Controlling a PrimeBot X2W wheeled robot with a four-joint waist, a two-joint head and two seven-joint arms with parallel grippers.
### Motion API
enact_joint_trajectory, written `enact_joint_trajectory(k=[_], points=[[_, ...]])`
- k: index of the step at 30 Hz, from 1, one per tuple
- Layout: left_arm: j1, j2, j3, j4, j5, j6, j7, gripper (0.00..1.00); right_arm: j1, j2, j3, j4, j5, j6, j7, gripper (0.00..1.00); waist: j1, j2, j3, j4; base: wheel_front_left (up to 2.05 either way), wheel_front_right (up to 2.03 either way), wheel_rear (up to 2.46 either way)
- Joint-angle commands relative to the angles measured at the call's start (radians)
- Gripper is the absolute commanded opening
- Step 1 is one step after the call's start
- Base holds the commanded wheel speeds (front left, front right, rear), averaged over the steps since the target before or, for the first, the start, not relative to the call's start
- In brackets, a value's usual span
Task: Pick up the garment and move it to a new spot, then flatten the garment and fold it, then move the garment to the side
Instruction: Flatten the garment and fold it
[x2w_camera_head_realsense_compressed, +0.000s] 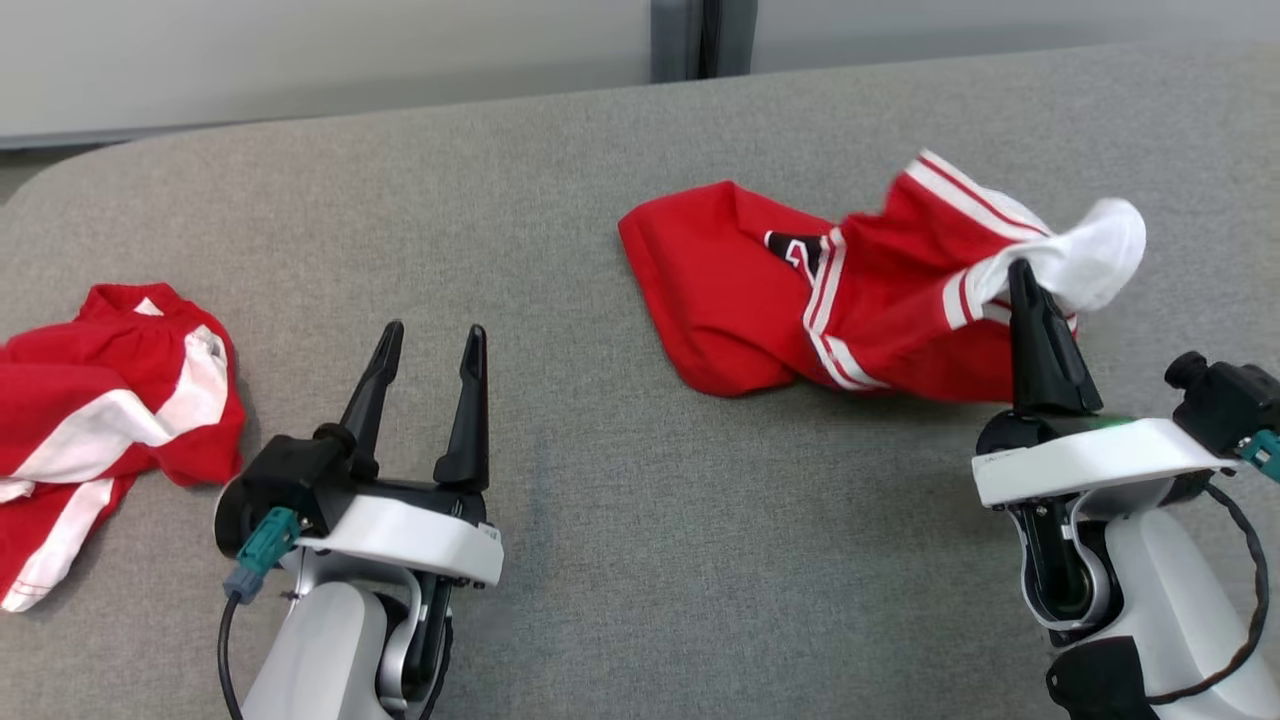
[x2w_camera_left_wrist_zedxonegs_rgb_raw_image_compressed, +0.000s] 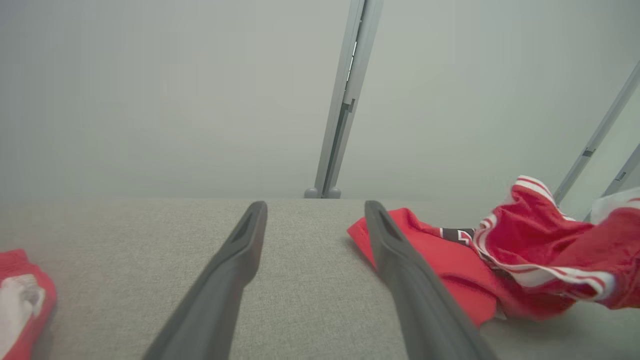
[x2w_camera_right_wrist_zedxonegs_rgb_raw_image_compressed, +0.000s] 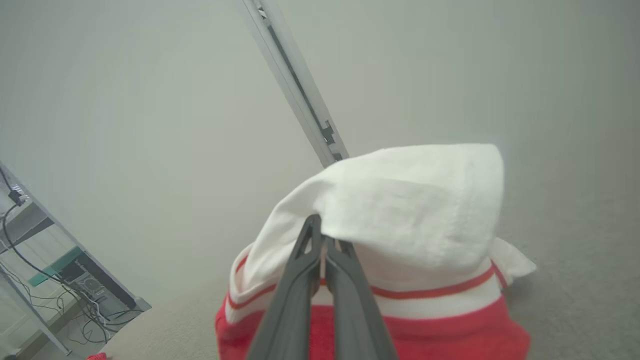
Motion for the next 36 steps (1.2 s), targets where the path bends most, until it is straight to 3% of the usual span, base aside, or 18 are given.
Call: enact_joint_trajectory(k=[1,9,16,23,29,36], points=[[0.014,0.004,0.004,0.002,-0.003,0.006,-0.004,1.00,0.010,-0.006,0.009,-0.029,-0.011,0.000,-0.005,0.00,0.0000,0.0000,-0.027,-0.005,0.00,0.00,0.00],[0.056,0.005,0.001,-0.001,-0.023,0.016,-0.004,1.00,-0.107,-0.007,0.069,-0.180,-0.055,0.000,0.128,0.00,0.0000,0.0000,-0.096,0.000,0.00,0.00,0.00],[0.083,0.004,-0.011,-0.003,-0.038,0.022,-0.003,1.00,-0.369,-0.007,0.166,-0.163,-0.035,0.000,0.225,0.00,0.0000,0.0000,-0.125,0.032,0.00,0.00,0.00],[0.086,0.004,-0.039,-0.007,-0.062,0.032,-0.003,1.00,-0.638,-0.007,0.208,-0.031,0.104,0.000,0.172,0.00,0.0000,0.0000,-0.131,0.092,0.00,0.00,0.00],[0.082,0.004,-0.040,-0.014,-0.066,0.038,-0.003,1.00,-0.721,-0.008,0.156,0.127,0.073,0.000,0.117,0.00,0.0000,0.0000,-0.119,0.115,0.00,0.00,0.00],[0.066,0.004,-0.028,-0.022,-0.066,0.041,-0.003,1.00,-0.642,-0.059,0.054,0.422,-0.049,0.000,0.115,0.00,0.0000,0.0000,-0.082,0.109,0.00,0.00,0.00]])
